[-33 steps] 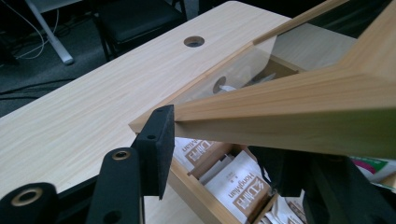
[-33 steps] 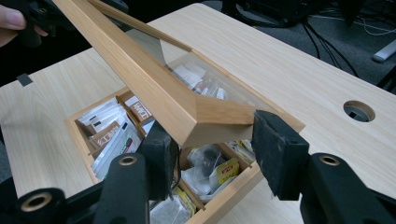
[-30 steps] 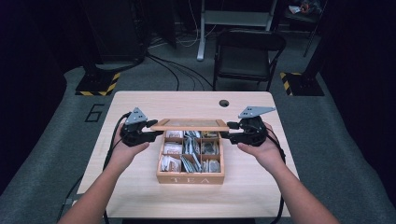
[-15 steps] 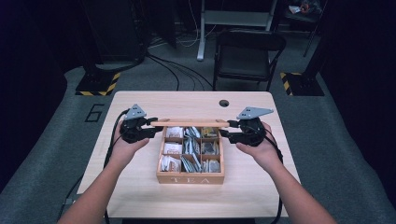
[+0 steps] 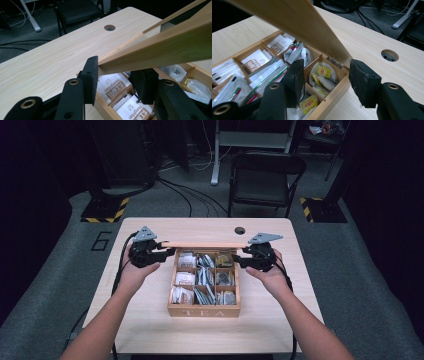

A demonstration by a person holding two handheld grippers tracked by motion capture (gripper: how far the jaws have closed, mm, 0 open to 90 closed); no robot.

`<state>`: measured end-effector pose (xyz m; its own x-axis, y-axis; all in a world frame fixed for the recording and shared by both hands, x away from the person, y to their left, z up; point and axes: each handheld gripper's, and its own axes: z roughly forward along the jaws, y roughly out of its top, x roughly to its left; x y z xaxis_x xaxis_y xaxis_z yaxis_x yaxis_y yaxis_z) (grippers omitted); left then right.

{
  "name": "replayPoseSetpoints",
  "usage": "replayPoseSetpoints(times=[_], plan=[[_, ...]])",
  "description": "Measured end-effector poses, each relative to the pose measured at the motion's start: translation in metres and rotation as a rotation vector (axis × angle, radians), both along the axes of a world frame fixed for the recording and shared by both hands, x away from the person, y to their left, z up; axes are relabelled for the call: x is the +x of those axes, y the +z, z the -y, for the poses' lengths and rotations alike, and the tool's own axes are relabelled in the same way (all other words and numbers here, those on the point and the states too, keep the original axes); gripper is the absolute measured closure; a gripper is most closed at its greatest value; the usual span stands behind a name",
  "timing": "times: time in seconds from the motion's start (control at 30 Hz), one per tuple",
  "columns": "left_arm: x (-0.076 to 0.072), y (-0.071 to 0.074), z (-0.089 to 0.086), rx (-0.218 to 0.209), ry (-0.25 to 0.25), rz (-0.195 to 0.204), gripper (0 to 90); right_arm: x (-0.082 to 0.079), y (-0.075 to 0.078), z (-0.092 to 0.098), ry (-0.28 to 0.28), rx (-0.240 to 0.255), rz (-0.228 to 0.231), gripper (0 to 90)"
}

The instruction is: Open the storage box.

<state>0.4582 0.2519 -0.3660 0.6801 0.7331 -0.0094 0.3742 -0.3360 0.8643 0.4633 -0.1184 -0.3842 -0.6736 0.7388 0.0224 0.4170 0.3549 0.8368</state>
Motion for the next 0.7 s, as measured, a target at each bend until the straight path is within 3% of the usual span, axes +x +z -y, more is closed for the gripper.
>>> replayPoseSetpoints(times=[0.2,0.53,0.7], plan=[[0.006,0.004,0.000,0.003,0.001,0.000,58.9,0.012,-0.007,-0.002,-0.023,-0.013,0.023,48.8],[0.013,0.008,0.000,-0.016,0.011,-0.003,59.3,0.023,-0.008,-0.005,-0.048,0.014,0.050,54.2],[0.016,0.010,0.000,-0.016,0.011,-0.007,59.5,0.029,-0.011,-0.004,-0.061,0.044,0.038,56.5]])
